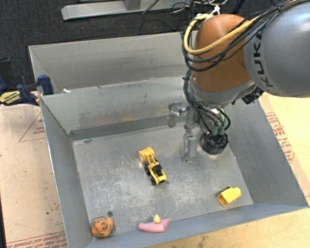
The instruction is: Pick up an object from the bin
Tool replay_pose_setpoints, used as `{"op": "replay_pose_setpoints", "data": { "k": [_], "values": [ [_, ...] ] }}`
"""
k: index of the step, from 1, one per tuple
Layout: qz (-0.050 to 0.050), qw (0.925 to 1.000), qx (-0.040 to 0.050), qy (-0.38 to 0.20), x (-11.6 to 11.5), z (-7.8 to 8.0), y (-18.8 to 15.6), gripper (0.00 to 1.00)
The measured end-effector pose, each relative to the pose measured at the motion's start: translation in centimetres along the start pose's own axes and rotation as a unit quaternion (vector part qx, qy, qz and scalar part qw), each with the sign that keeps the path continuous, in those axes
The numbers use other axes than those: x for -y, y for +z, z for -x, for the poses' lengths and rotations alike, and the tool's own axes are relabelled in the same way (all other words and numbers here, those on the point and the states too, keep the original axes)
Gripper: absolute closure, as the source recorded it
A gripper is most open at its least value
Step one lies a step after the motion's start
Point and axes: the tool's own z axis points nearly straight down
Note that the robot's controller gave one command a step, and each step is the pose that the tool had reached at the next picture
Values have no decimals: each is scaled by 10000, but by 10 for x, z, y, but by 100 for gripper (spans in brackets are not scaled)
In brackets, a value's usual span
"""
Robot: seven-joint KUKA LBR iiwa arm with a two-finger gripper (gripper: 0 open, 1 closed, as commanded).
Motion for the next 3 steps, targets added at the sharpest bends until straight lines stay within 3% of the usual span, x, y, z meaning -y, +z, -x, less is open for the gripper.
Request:
{"op": "replay_pose_setpoints", "data": {
  "k": [1, 2, 3],
  "values": [
    [24, 9980, -48, -635, -21, 3, 40, 0],
    [-2, 9937, -46, -1119, -15, 13, 68, 0],
    [9, 9793, -34, -2026, -46, 18, 91, 0]
  ]
}}
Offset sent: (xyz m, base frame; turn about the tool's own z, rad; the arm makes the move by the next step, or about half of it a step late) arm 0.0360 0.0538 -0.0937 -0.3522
